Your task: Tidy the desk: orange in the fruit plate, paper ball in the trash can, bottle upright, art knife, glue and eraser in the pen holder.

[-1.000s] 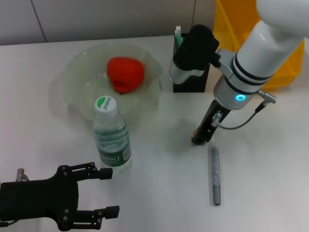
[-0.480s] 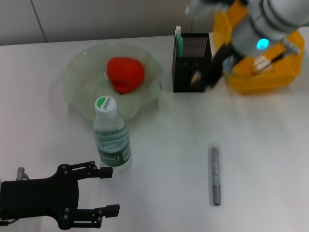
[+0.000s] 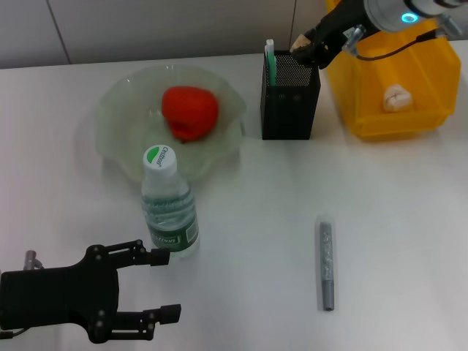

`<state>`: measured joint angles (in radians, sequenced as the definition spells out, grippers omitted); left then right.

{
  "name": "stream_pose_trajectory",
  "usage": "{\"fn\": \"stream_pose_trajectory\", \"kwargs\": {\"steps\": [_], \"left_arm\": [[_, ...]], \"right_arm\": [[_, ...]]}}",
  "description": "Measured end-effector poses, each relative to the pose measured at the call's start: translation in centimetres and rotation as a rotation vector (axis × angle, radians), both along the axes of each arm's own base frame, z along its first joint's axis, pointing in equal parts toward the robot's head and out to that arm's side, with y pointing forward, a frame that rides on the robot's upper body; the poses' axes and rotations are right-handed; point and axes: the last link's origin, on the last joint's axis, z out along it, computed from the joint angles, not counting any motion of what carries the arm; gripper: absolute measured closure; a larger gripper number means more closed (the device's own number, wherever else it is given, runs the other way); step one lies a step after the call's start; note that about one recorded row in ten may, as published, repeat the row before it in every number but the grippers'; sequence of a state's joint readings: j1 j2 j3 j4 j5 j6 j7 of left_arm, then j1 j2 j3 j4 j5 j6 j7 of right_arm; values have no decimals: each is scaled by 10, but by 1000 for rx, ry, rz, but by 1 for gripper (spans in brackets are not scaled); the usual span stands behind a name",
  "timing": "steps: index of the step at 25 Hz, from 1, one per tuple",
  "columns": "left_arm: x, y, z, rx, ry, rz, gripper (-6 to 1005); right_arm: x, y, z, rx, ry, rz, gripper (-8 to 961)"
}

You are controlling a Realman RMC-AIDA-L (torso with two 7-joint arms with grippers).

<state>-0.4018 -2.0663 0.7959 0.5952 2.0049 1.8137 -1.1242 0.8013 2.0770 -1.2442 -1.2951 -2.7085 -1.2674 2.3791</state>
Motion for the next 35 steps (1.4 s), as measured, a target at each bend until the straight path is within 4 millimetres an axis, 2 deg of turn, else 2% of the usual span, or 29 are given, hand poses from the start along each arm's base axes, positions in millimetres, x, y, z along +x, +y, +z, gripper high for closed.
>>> {"fn": "stream_pose_trajectory", "kwargs": {"steps": [6,13,19,20,24,26,28,31,35], "left_arm": [[0,0,0,3,0,4,184],[-1,0,-2,0,-2,11,184],[-1,1,-1,3,-3,15,184],[-1,1,-1,4,-3,15,184],[-1,0,0,2,-5,13,184],[-1,1,0,2,-6,11,184],[0,1,0,2,-6,10,184],[0,1,0,4,-6,2,184],[2,2,1,2,-5,-16,184]], "right_arm": [[9,14,-9,43,2,34,664],[9,13,-17,6,56,55,582],[13,12,-18,0,55,39,353],[12,11,-17,1,58,35,339],[5,2,-6,-15,75,-15,284],[-4,-9,9,-8,71,-72,256],[-8,-13,14,-3,65,-93,229],[-14,-28,18,-42,55,-177,201],[-16,-37,16,-94,40,-261,202]]}}
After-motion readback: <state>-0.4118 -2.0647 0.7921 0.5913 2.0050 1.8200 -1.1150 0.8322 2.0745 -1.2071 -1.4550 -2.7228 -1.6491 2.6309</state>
